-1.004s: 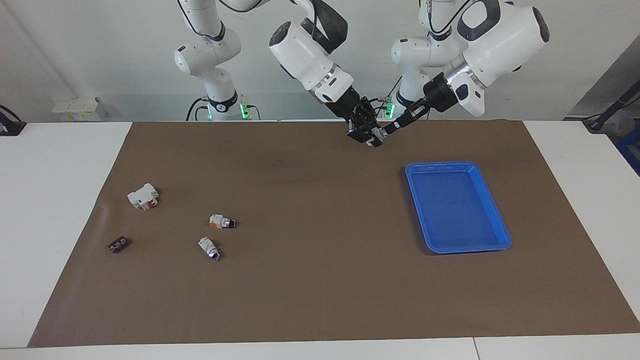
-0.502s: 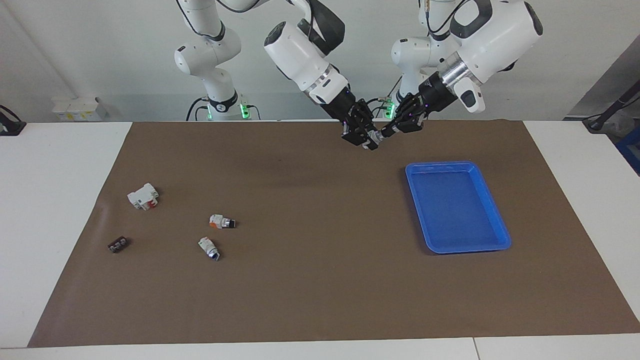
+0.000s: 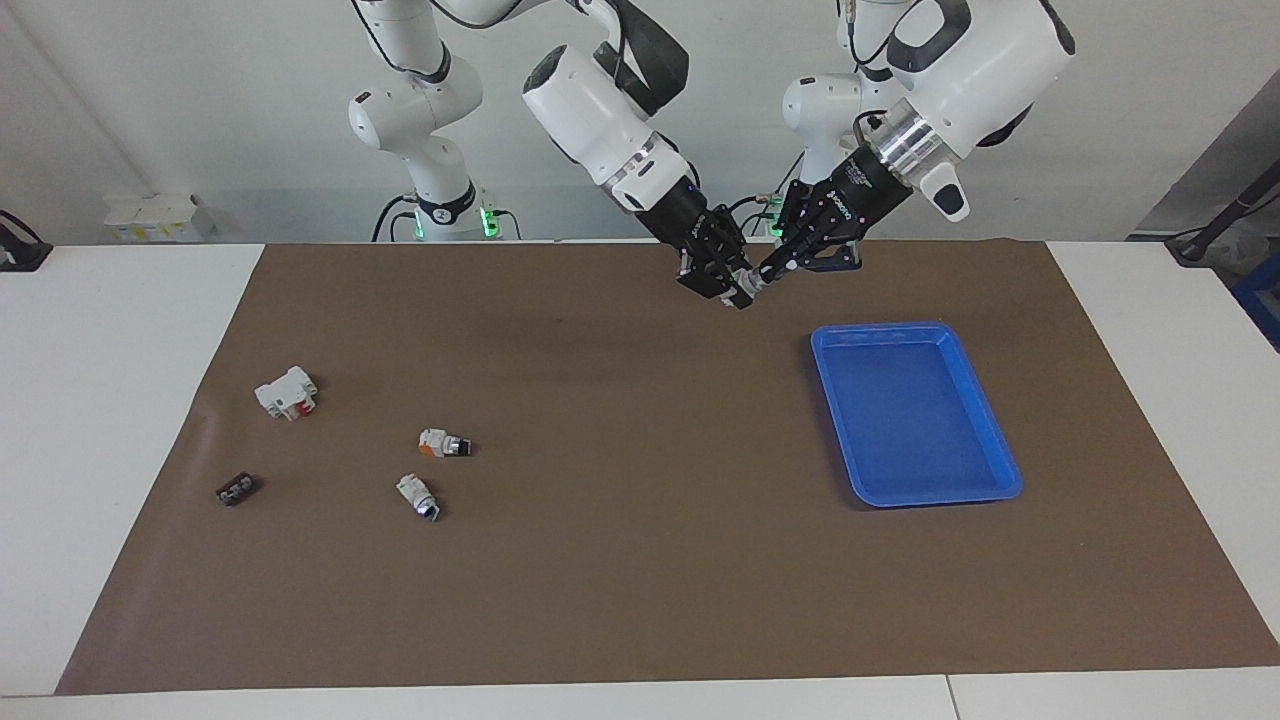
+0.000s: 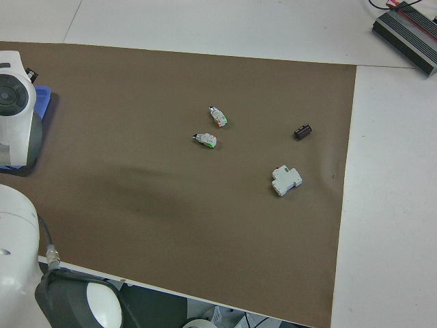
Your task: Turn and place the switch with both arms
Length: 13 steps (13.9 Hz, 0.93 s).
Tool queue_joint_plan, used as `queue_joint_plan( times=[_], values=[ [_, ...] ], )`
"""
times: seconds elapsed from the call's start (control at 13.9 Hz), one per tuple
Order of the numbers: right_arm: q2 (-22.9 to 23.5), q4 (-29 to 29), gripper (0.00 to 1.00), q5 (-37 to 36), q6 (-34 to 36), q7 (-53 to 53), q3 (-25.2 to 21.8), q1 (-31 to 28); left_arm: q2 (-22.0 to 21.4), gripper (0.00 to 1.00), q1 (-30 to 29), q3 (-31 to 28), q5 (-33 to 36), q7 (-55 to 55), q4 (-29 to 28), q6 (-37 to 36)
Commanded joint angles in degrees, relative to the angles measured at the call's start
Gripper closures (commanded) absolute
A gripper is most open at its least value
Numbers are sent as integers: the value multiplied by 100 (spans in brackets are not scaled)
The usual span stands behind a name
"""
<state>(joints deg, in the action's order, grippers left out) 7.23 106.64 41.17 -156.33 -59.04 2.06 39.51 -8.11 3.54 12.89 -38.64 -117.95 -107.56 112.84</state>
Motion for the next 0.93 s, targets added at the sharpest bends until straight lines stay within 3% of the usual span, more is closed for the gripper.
queue_joint_plan(
  times=[0.0,0.5,0.57,0.65,0.86],
  values=[
    [24,49,100,-30,217,252,172,153,178,100,103,47,189,-815,314,713],
    [15,58,100,-12,235,375,172,153,178,100,77,47,409,-834,279,687],
    [15,76,36,-21,226,576,172,153,178,100,68,47,418,-834,279,687],
    [-11,67,0,-21,217,647,172,153,178,100,50,47,418,-826,270,678],
    [-195,111,0,-21,287,630,172,92,170,100,33,47,444,-756,253,678]
  ],
)
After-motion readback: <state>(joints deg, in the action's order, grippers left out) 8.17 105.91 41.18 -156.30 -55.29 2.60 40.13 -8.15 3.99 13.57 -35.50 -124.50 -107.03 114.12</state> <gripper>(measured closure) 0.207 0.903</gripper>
